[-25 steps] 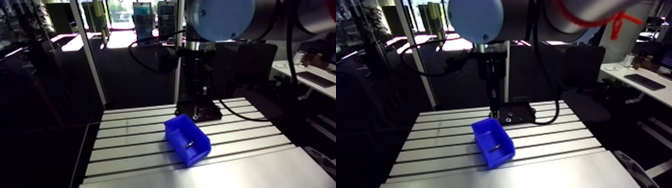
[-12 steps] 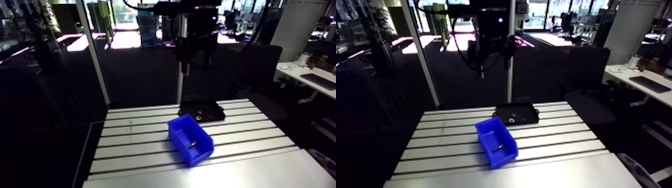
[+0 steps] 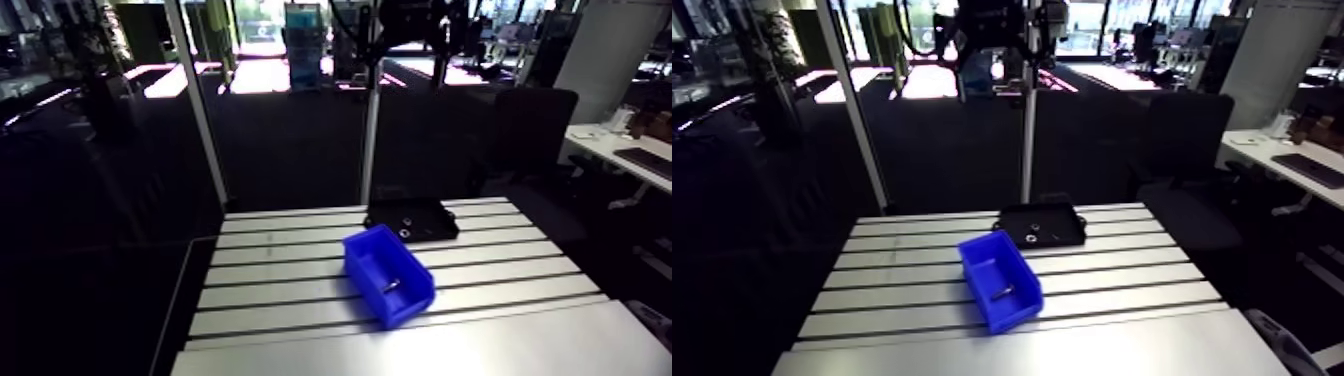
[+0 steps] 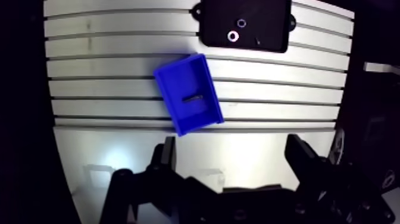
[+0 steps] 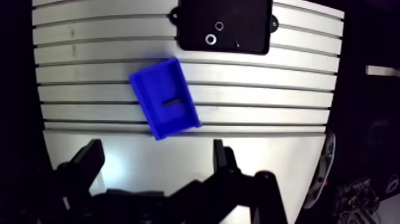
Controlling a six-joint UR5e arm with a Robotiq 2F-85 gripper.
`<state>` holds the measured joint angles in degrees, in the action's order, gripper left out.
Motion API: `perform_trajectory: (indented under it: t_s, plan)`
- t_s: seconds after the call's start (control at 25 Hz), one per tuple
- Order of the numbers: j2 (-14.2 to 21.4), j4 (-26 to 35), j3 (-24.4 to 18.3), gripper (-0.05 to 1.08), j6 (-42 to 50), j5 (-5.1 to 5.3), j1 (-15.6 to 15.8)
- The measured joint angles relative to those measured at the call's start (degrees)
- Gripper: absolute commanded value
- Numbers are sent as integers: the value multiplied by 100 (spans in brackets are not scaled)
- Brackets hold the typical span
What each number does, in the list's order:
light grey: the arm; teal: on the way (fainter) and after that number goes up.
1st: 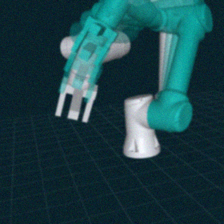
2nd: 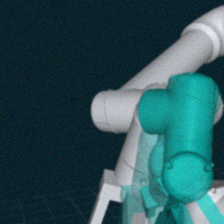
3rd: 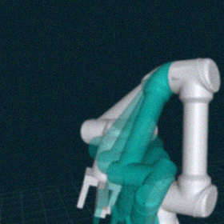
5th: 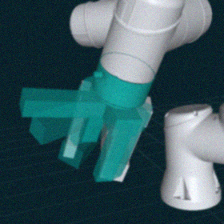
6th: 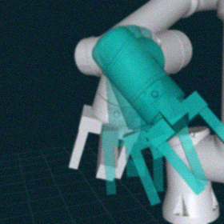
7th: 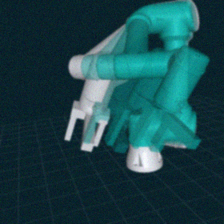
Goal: Pick up the M10 bolt from the tray and put it into the blue bin.
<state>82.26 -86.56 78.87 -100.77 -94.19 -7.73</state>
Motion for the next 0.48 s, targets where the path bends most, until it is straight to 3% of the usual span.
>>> perform_trajectory:
  t_s: [0.16,0.48]
  plan:
    - [-90,270,-303,2,99,37,-71]
    - [-131,387,-340,2,125,79,-119]
